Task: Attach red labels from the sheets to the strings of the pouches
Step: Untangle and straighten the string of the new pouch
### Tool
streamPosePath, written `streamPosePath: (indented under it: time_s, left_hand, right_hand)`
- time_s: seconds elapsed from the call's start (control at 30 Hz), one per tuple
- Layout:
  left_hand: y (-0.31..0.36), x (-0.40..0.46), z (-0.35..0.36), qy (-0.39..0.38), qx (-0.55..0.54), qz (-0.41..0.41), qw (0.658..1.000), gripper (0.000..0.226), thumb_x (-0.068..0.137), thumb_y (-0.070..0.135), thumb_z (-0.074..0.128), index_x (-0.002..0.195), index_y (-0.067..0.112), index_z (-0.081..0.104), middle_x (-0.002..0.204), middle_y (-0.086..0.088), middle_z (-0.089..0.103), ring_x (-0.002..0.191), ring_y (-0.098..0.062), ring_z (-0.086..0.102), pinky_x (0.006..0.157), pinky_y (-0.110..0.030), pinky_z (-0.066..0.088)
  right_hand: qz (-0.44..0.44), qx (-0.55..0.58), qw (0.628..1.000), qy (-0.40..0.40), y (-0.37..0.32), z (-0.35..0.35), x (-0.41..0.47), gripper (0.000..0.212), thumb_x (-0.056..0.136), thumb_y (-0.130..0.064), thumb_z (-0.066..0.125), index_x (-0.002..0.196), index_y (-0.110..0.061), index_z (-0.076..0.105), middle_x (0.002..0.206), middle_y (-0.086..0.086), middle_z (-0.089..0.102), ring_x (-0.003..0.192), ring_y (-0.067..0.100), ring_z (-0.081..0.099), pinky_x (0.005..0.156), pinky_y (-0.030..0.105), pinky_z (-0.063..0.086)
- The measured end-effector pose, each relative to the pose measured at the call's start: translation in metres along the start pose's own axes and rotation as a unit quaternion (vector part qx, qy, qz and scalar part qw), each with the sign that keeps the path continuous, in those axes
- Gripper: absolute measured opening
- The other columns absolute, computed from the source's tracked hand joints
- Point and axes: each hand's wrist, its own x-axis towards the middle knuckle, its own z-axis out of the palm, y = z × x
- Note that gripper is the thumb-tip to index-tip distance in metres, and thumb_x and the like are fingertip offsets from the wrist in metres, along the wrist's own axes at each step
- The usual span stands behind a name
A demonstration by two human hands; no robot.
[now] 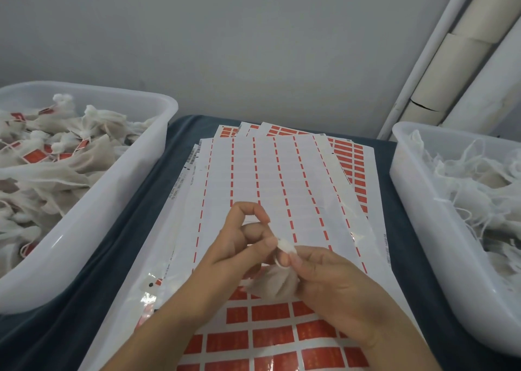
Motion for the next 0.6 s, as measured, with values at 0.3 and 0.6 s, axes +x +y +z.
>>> streamPosePath:
  time_s: [0.3,0.6]
  left_hand:
    - [-0.008,0.008,0.009,0.049,-0.102,-0.063,0.992,0.044,0.072,0.019,0.069,0.103,0.046,0.052,0.097,0.009,0.065,0.073,-0.011,0.061,0.058,-0.019,0.050]
    - [-0.014,0.003,0.018,0.137,0.324,0.144,0.925,0.014,0.082,0.043,0.063,0.088,0.047,0.051,0.100,0.029,0.046,0.076,0.001,0.049,0.059,-0.003,0.041]
  right_hand:
    - [-0.043,0.120,0.990,0.054,-0.001,-0.002,0.002,0.027,0.079,-0.026,0.058,0.089,-0.005,0.073,0.098,0.014,0.068,0.092,0.026,0.066,0.086,0.036,0.054]
    - [-0.068,0.057,0.984,0.154,0.002,0.001,0.004,0.021,0.077,-0.028,0.060,0.076,-0.013,0.075,0.083,0.005,0.070,0.090,0.020,0.065,0.086,0.032,0.053]
